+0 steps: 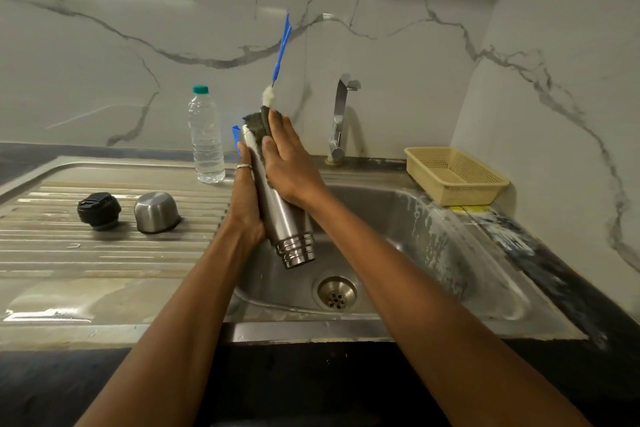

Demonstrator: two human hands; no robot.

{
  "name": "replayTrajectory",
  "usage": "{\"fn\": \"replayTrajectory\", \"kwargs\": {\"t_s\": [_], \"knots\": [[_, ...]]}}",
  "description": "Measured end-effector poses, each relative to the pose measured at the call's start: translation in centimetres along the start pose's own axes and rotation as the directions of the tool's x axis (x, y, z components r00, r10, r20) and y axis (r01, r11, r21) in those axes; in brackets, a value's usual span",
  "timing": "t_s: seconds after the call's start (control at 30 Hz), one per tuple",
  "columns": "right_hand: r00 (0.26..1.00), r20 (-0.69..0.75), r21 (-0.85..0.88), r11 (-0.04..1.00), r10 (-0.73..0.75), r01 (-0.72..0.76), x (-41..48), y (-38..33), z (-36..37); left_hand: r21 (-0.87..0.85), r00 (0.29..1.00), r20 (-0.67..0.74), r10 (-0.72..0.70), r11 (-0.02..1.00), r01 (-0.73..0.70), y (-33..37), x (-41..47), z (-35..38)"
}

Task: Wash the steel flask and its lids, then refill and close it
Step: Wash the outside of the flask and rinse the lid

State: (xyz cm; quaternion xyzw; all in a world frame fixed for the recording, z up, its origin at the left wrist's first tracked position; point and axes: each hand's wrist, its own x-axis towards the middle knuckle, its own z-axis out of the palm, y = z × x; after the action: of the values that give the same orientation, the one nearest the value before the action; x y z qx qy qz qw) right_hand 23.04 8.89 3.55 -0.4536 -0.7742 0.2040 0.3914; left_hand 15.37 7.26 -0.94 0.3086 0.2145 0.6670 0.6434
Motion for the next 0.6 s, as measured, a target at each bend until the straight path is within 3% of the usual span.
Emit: {"fn": "replayTrajectory", "kwargs": {"t_s": [0.17, 0.33, 0.43, 0.6], "knots": [[0.998, 0.056, -0.017, 0.999, -0.029, 0.030, -4.3, 1.1, 1.4, 0.048, 0.995, -0.068, 0.067, 0.997, -0.064, 0.5, 0.2, -0.9], [0.986, 0.168, -0.052, 0.998, -0.017, 0.026, -8.8, 3.5, 1.4, 0.133, 0.994, -0.106, 0.003, 0.991, 0.011, 0.7, 0.7, -2.0], [0.993, 0.085, -0.114, 0.990, -0.077, 0.086, -6.9, 3.3, 0.9, 0.155, 0.996, -0.093, -0.001, 0.988, 0.015, 0.0, 0.6, -1.2], [0.999, -0.009, -0.074, 0.997, -0.036, 0.035, -0.9, 1.3, -0.3, 0.107, 0.998, -0.039, -0.056, 0.992, 0.060, -0.5, 0.2, -0.1]]}}
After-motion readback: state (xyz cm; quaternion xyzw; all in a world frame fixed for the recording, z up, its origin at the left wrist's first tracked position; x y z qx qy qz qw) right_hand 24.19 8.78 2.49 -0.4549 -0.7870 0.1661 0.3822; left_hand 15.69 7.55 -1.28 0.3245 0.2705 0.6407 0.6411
